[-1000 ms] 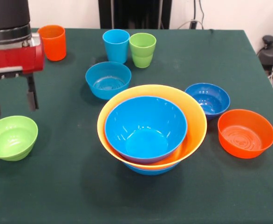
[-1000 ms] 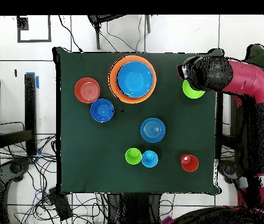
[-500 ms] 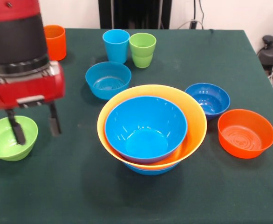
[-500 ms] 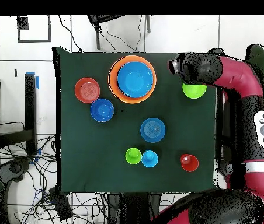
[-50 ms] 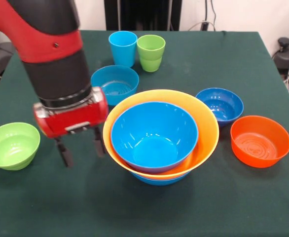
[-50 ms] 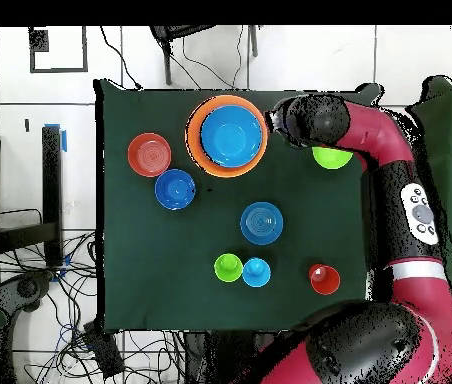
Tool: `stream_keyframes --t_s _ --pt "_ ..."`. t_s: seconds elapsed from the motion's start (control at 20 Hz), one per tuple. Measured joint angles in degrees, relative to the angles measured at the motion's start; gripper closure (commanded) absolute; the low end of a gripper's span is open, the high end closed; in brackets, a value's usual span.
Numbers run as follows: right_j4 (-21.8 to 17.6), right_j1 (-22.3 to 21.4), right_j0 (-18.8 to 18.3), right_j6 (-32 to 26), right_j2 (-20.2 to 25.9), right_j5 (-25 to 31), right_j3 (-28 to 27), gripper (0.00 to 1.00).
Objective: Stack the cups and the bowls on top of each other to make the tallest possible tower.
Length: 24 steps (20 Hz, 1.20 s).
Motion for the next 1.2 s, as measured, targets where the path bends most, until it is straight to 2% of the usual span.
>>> stream_keyframes --t_s 0.15,0.5,1.2 --pt "0.02 0.44 1.19 0.0 0.0 0.02 -0.87 0.0" --pt "0.01 -0.47 1.38 0.0 0.0 0.05 -0.95 0.0" --pt "-0.07 -5.4 0.56 0.0 -0.14 0.4 -2.43 0.0"
